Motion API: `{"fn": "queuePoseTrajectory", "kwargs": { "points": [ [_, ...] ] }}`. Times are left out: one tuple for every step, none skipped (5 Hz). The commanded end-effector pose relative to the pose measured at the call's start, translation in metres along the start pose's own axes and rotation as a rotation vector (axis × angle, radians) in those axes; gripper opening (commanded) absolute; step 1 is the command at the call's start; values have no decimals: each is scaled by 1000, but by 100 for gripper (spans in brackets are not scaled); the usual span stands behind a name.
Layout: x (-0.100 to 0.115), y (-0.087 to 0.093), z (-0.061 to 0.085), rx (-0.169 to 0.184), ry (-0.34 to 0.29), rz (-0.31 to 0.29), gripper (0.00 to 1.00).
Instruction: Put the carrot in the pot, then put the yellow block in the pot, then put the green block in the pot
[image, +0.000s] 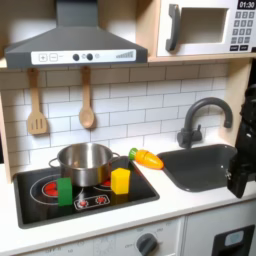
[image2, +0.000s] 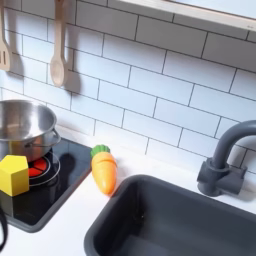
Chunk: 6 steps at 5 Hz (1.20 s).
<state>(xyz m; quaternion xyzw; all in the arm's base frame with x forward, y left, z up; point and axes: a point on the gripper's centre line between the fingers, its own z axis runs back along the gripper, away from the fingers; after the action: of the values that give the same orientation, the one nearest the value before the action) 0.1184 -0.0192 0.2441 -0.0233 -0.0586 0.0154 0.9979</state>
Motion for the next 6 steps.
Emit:
{"fn": "queuePoseTrajectory", "kwargs": {
  "points": [
    [0, 0, 0, 0, 2, 0, 100],
    [17, 3, -4, 1, 0, 13, 100],
    [36, 2, -13, 11, 7, 0, 100],
    [61, -5, -19, 0, 3, -24, 100],
    [89, -16, -28, 1, 2, -28, 100],
    [119, -23, -34, -4, -7, 0, 100]
  ]
}}
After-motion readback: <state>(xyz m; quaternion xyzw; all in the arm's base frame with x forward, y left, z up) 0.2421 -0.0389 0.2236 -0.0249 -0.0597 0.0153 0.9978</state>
